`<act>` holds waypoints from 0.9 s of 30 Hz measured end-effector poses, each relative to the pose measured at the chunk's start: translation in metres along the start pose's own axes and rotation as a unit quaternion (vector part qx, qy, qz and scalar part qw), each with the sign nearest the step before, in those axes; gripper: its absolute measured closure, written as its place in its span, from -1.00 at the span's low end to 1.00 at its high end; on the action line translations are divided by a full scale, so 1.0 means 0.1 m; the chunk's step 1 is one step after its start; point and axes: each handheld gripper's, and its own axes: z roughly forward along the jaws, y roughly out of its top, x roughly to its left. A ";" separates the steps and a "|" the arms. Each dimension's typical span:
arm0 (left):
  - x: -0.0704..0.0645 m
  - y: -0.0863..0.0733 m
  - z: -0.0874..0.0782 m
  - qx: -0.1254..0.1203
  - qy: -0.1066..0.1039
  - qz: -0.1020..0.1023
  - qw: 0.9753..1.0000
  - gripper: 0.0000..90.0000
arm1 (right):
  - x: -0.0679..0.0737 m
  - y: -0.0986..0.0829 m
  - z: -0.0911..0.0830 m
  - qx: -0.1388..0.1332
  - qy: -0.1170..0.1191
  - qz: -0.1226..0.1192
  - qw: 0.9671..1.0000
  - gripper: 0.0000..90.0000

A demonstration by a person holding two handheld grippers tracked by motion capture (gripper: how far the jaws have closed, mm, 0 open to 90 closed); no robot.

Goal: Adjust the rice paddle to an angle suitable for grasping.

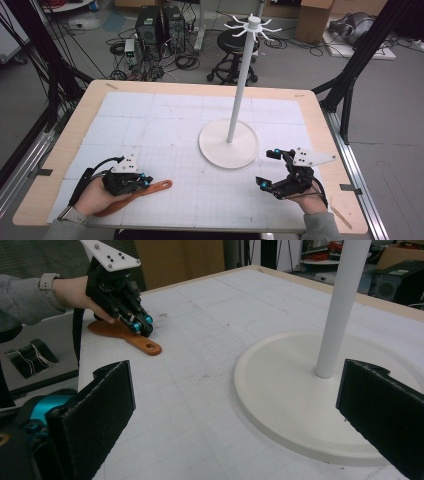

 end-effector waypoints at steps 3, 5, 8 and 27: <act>0.01 0.00 -0.03 -0.013 -0.001 -0.001 1.000 0.88 | 0.00 0.00 0.00 -0.001 0.000 -0.001 1.000 -0.98; 0.02 0.01 -0.09 -0.031 -0.008 -0.001 1.000 0.81 | 0.00 0.00 -0.01 -0.002 0.001 0.001 1.000 -0.98; 0.01 0.00 -0.17 -0.055 -0.018 0.010 0.998 0.71 | -0.01 0.00 -0.01 -0.001 -0.001 0.001 1.000 -0.98; -0.07 0.06 -0.25 -0.044 -0.051 0.045 0.997 -0.31 | -0.01 0.00 0.00 0.001 0.002 0.000 1.000 -0.98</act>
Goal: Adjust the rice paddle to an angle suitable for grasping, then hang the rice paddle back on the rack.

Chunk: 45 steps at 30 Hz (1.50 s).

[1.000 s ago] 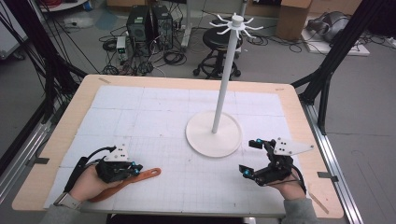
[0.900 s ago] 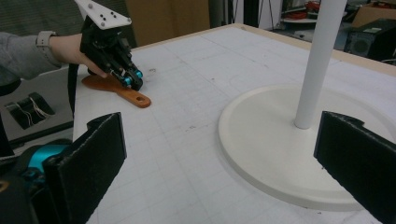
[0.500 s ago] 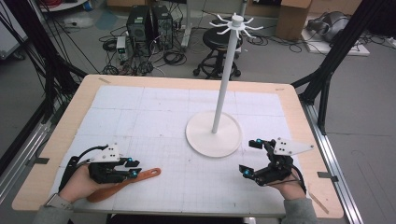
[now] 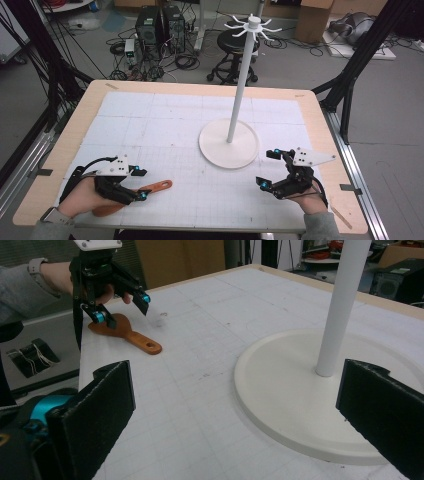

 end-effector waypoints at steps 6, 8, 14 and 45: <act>0.01 0.04 0.03 0.013 -0.009 -0.015 1.000 -0.72 | 0.00 0.00 0.00 -0.002 0.001 0.001 1.000 -0.98; 0.02 0.04 0.03 0.020 -0.019 -0.027 0.999 -0.77 | -0.01 -0.01 0.00 -0.003 0.002 0.001 1.000 -0.98; 0.02 0.03 0.05 0.029 -0.014 -0.016 0.999 -0.81 | 0.01 -0.01 -0.02 -0.004 0.001 0.004 1.000 -0.98; 0.03 -0.07 0.20 0.069 0.001 -0.001 0.998 -0.67 | 0.01 -0.01 -0.01 -0.002 0.000 -0.001 1.000 -0.98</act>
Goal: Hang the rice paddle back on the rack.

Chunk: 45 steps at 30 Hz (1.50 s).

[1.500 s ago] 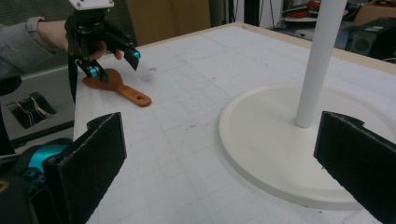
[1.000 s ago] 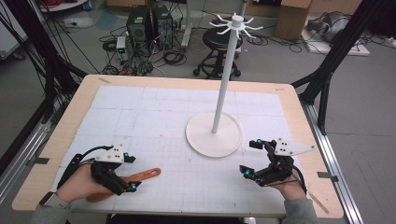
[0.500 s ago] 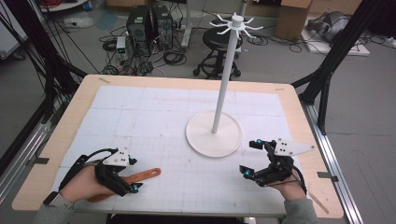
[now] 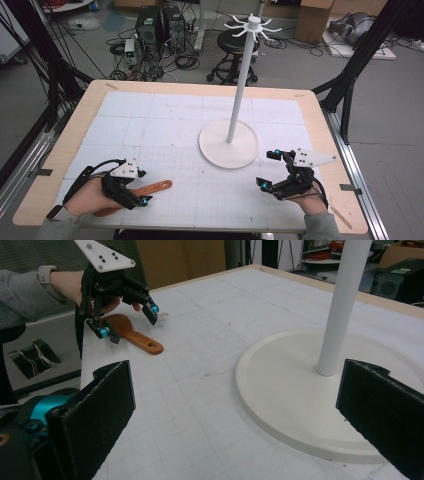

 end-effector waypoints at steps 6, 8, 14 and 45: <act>-0.01 -0.01 0.03 0.014 0.003 0.007 1.000 -0.62 | 0.00 0.00 0.00 -0.002 0.000 0.002 1.000 -0.98; -0.01 -0.01 0.03 0.018 0.001 0.011 1.000 -0.62 | 0.01 0.00 0.00 -0.001 0.001 0.002 1.000 -0.98; 0.01 -0.02 0.04 0.014 0.001 0.007 1.000 -0.59 | 0.00 -0.01 -0.01 -0.001 0.000 0.005 1.000 -0.98; 0.00 -0.06 -0.08 0.021 -0.015 0.034 0.999 0.25 | 0.03 -0.03 -0.02 0.006 0.000 0.004 1.000 -0.98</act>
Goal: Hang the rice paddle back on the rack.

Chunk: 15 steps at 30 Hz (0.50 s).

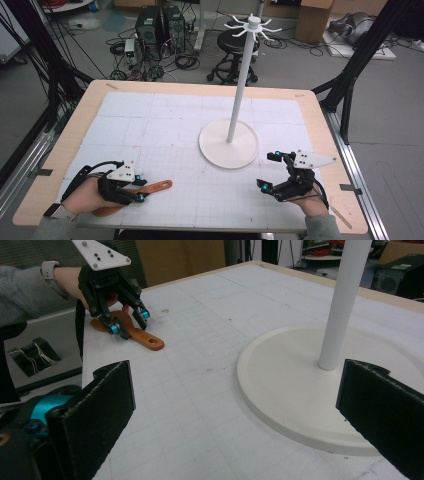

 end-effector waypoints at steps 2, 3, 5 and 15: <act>-0.01 0.00 0.00 0.001 -0.003 0.004 1.000 0.31 | 0.00 0.00 0.00 -0.001 0.000 -0.001 1.000 -0.98; -0.01 0.00 0.00 0.002 0.000 0.004 1.000 0.33 | 0.00 0.00 0.01 0.001 0.000 0.000 1.000 -0.98; -0.01 0.00 0.00 0.000 -0.002 0.004 1.000 0.35 | 0.00 0.00 0.01 0.002 0.001 0.000 1.000 -0.98; -0.01 0.01 0.00 0.003 -0.004 0.001 1.000 0.44 | 0.01 0.00 0.01 0.003 0.002 0.000 1.000 -0.98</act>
